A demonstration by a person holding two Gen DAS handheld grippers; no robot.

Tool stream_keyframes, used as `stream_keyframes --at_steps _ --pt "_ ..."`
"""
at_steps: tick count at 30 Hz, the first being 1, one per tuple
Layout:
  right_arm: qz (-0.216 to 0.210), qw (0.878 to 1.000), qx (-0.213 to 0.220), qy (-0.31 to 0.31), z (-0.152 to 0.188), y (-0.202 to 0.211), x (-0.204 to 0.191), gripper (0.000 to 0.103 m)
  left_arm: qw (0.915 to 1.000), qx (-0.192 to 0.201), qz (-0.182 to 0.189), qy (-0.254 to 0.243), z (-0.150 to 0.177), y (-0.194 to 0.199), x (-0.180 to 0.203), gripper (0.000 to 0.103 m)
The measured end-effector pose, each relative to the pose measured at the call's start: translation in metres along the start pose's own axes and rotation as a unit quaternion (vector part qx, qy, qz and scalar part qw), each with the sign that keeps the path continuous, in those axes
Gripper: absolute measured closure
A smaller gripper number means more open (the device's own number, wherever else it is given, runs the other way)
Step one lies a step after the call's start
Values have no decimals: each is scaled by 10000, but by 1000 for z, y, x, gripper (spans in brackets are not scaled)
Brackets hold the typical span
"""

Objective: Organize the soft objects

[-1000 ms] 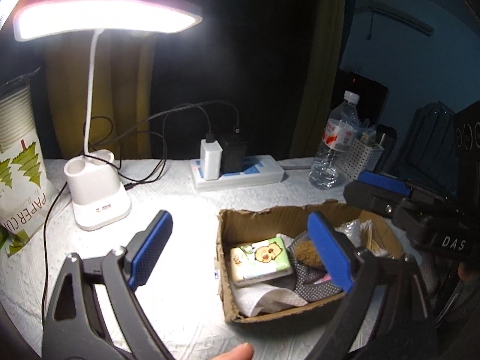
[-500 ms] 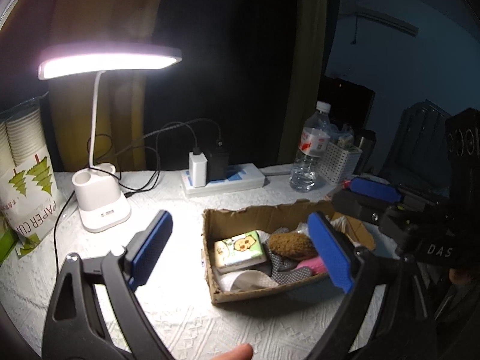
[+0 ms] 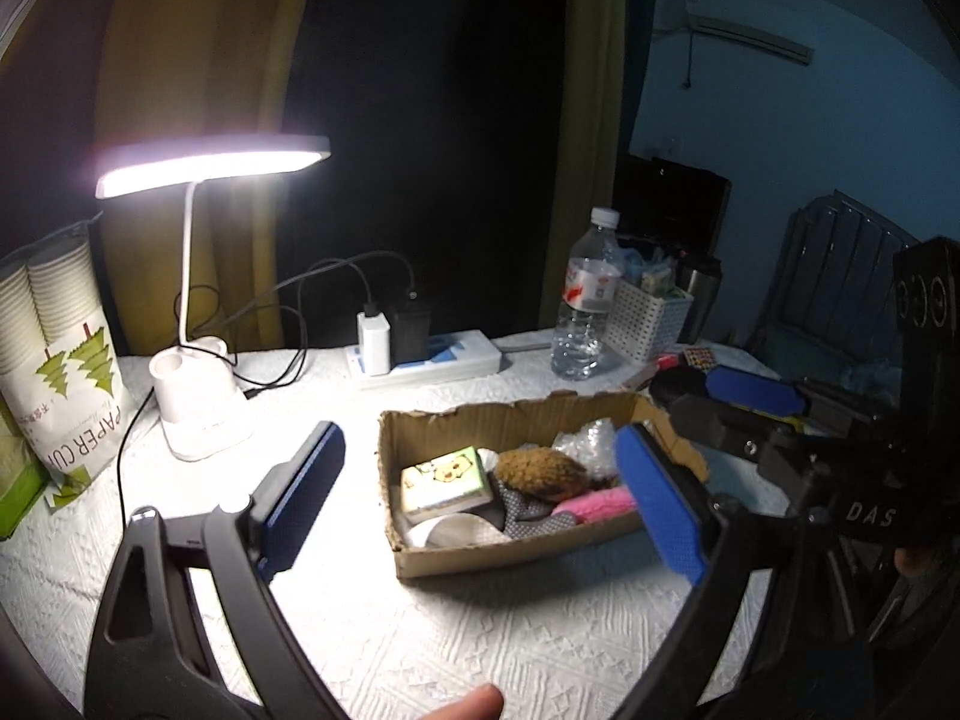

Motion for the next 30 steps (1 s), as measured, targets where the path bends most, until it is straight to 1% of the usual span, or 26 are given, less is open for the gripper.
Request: stream_keyframes --at_steps 7,9,10,13,14,21,24,30 --pt "204 9997 99 23 0 28 1 40 9999 88 69 -35 3 21 13 10" --pt "328 9994 137 48 0 38 3 39 9999 107 93 -40 3 28 17 10" --pt "394 9991 159 72 -1 42 3 39 9999 127 92 -63 3 32 19 9" --pt "546 9980 276 148 -5 56 1 34 9996 201 137 -127 1 44 27 3" --pt "595 9976 307 165 -6 62 0 33 9995 231 159 -133 0 48 29 2" --pt "910 9938 581 282 -17 102 -5 32 9989 413 -46 -217 -7 72 38 2" --pt "1008 9914 773 331 -22 119 -9 32 9985 509 40 -219 -10 87 44 2" --pt "1163 9878 958 398 -29 150 -18 32 9966 763 135 -277 -16 118 57 2"
Point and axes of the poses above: each gripper's, at about its wrist camera, not at the fingertips, and y roughly against the way its jaws point, x to its right, z to its underside, the point moved 10 cm from there along -y, roughly the way its jaws point, and after that the axes turned 15 degrees about y, right-handed, at the moved point
